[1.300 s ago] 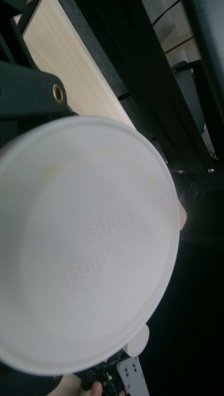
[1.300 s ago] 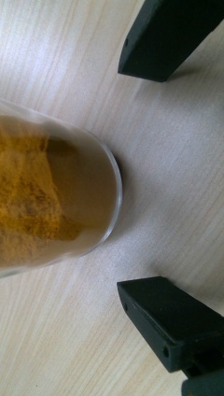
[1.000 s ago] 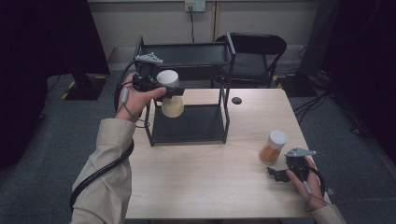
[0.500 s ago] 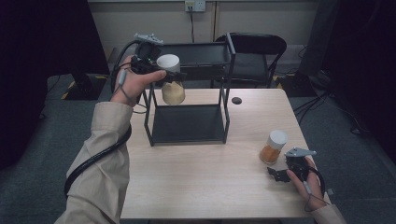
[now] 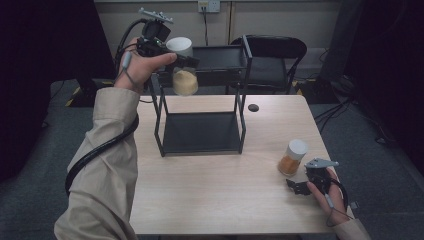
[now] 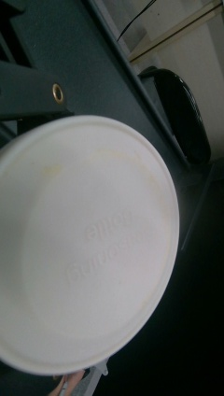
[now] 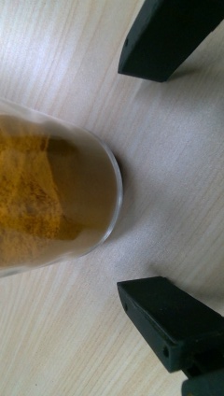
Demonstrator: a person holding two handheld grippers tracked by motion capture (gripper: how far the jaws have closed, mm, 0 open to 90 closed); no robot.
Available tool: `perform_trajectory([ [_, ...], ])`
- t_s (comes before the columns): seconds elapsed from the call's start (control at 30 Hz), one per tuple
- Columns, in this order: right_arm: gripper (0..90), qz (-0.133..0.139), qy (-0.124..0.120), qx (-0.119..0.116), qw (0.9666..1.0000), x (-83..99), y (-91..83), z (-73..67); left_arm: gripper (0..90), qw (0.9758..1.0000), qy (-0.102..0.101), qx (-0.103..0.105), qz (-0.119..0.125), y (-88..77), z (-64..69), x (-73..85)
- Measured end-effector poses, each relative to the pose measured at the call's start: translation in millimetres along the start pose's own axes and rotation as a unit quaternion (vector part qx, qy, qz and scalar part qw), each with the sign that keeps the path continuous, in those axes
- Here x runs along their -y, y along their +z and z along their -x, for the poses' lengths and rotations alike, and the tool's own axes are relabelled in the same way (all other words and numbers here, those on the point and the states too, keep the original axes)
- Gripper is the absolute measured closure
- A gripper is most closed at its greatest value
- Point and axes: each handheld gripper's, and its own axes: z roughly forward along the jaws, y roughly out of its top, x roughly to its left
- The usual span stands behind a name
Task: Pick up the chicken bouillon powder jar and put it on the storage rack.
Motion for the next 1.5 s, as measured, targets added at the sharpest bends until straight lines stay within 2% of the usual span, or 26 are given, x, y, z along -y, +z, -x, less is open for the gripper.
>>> perform_trajectory([
  [0.1, 0.0, 0.0, 0.0, 0.0, 1.0, 0.0, 0.0, 0.2, 34.3, 0.9999, 0.0, -0.01, -0.007, -1.5, -3.4, -11.3],
  [0.33, 0.0, 0.0, -0.001, -0.001, 1.0, -0.1, 0.1, 0.5, 34.2, 0.9998, -0.003, -0.02, -0.002, -1.6, -10.5, -21.7],
  [0.6, 0.0, 0.0, -0.002, -0.002, 1.0, -0.1, 0.2, 0.8, 34.3, 0.9996, -0.007, -0.029, -0.002, 9.3, -23.1, -33.1],
  [1.0, 0.0, 0.001, -0.003, -0.002, 1.0, -0.1, 0.4, 1.3, 34.3, 0.9986, -0.019, -0.048, 0.006, 25.2, -40.9, -37.0],
  [1.5, 0.0, 0.0, -0.003, -0.003, 1.0, -0.2, 0.4, 1.5, 34.3, 0.9974, -0.028, -0.067, 0.001, 36.3, -46.6, -35.5],
])
